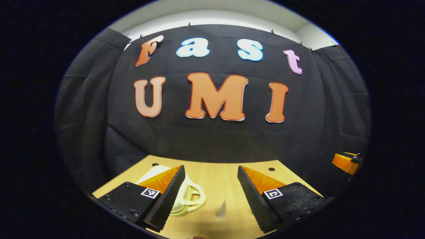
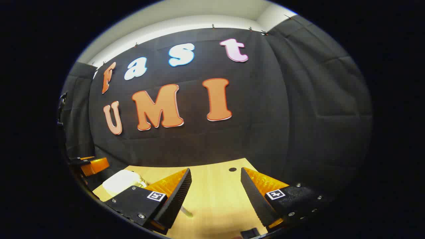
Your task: First open the suitcase, pack the skin care products into it, and then close the suitcase.
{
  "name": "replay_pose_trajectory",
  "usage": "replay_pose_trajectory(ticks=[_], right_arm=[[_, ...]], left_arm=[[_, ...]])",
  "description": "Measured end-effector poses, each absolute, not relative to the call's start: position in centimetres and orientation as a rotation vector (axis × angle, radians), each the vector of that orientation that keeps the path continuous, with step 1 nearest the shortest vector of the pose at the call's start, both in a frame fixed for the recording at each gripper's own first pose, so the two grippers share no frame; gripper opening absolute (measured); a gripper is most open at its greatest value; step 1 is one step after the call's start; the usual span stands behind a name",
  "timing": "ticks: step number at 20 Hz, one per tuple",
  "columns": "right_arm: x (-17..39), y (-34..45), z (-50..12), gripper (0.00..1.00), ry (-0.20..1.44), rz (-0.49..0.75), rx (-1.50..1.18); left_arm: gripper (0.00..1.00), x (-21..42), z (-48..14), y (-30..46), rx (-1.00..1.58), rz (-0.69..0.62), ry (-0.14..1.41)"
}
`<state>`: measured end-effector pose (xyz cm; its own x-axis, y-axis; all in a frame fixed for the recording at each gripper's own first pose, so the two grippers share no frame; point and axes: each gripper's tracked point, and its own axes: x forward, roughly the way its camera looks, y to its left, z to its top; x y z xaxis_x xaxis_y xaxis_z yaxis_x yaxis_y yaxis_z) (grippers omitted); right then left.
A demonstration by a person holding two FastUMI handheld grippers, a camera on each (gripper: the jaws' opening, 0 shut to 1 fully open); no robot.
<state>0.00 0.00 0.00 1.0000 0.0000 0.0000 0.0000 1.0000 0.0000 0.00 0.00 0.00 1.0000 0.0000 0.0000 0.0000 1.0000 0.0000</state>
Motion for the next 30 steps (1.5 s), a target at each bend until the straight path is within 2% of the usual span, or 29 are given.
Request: replay_pose_trajectory(ticks=[1, 2, 4, 8, 13, 20, 30], right_arm=[[0.4, 2.0, -0.3, 1.00, -0.002, 0.014, 0.001], [0.7, 3.9, -0.6, 0.94, 0.004, 0.035, 0.007], [1.1, 7.3, -1.4, 0.94, 0.033, 0.080, 0.031], [1.9, 10.2, -1.7, 0.94, 0.065, 0.129, 0.004], [2.3, 11.0, -1.9, 0.94, 0.107, 0.178, -0.008], [1.9, 9.5, -1.8, 0.94, 0.112, 0.176, -0.039], [1.4, 8.6, -1.2, 0.94, 0.101, 0.158, -0.040]], left_arm=[[0.98, 0.0, 0.7, 2.2, 0.007, 0.019, -0.031], [0.98, 0.2, 1.1, 4.2, 0.011, 0.040, -0.051], [0.98, 0.4, 1.2, 7.3, 0.017, 0.089, -0.061], [0.98, 0.5, 0.9, 8.2, 0.033, 0.072, -0.053], [0.96, 0.8, 0.0, 7.4, -0.016, 0.070, -0.005], [0.98, 0.1, -1.4, 7.3, -0.019, 0.098, 0.038], [0.98, 0.1, -0.8, 7.1, 0.030, 0.080, 0.023]])
